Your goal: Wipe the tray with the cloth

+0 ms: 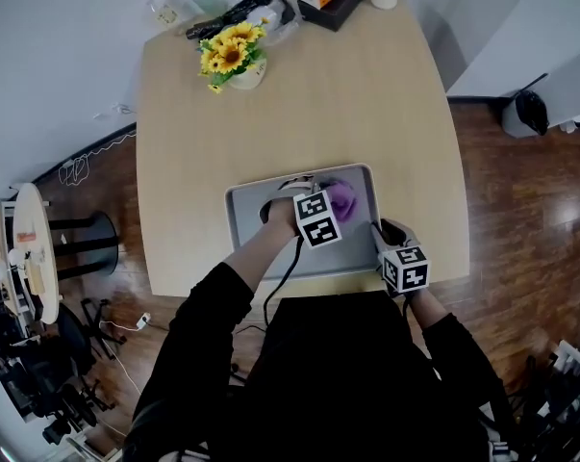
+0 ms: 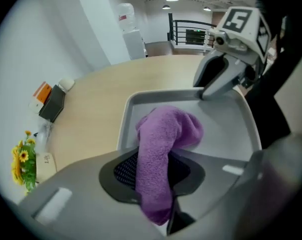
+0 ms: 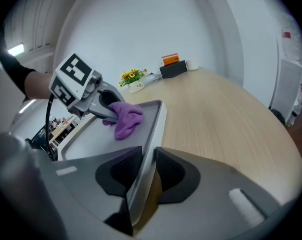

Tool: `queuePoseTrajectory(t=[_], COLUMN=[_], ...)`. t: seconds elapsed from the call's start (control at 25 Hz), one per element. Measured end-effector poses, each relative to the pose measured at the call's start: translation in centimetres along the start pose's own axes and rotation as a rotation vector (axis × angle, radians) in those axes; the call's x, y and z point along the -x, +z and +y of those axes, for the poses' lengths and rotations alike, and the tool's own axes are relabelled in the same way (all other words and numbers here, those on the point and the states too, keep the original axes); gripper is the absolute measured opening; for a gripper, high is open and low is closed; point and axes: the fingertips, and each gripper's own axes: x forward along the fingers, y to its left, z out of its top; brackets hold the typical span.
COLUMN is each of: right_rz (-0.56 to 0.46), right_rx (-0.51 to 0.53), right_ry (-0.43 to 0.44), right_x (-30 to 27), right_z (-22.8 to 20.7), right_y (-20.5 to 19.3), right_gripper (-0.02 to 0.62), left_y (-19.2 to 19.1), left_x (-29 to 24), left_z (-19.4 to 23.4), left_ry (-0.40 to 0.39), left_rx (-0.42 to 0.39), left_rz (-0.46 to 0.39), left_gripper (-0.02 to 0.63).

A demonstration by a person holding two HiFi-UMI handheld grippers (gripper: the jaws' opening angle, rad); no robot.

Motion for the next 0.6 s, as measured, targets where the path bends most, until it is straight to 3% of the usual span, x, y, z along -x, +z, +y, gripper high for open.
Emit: queuePoseTrajectory(t=[0.2, 0.4, 0.52, 0.6], right_rz=[-0.002, -0.005, -0.017, -0.02], right_rx=[-0.001, -0.013, -0.02, -0.024], right_ry=[-0.014, -0.041, -0.058, -0.073], right_x=[0.0, 0.0, -0.1, -0.1], right_z=[-0.2, -0.3, -0.2, -0.2], right_y=[0.1, 0.1, 0.2, 0.2], right_gripper=[0.091, 0.087, 0.087, 0.086], left_y=[-10.0, -21.5, -23.4, -23.3], left_x=[2.6, 5.3, 6.3, 6.3], left_z=[0.7, 2.8, 2.9, 2.5], left_ry=[0.059, 0.149, 0.152, 0.157], left_rx=[0.093, 0.165, 0.238, 0.225], left_rz=[0.053, 0.185, 0.134, 0.126], left_gripper=[0.078, 0.078, 0.079, 0.08])
